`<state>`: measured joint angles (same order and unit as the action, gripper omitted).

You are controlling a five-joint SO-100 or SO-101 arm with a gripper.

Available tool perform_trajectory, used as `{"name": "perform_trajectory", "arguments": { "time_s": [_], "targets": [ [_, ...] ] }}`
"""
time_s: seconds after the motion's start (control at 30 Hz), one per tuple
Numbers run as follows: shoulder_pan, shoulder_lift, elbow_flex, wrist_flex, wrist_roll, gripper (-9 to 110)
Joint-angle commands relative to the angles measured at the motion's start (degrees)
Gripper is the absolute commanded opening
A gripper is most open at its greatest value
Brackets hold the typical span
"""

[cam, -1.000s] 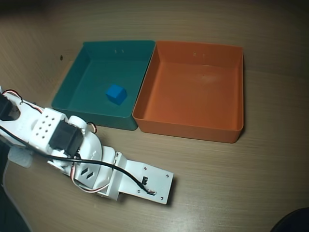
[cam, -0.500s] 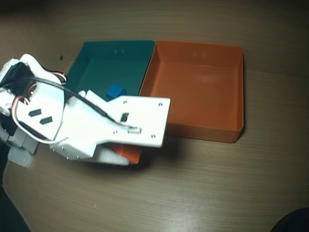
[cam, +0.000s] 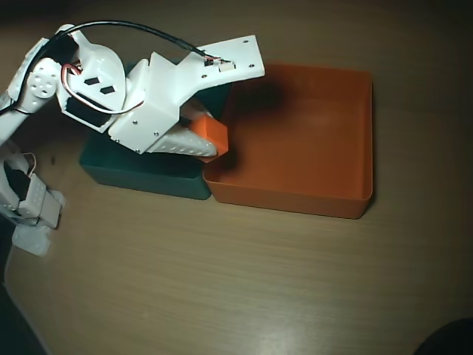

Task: Grasp a cube and put it in the box.

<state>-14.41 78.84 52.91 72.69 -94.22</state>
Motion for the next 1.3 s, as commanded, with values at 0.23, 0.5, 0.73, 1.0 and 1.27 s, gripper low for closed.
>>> {"name": "perform_trajectory", "arguments": {
  "time_s": [0.23, 0.5, 0.73, 1.0, 1.27],
  "targets": [
    [-4.2, -17.5, -27.5, 0.0, 9.1, -5],
    [-6.7, -33.7, -39.5, -0.3, 9.9, -5],
    [-7.3, -40.0, -44.0, -0.3, 9.2, -5],
    [-7.3, -40.8, -44.6, -0.4, 10.1, 17],
    [-7.1, -41.0, -44.6, -0.4, 9.6, 43]
  ]
}}
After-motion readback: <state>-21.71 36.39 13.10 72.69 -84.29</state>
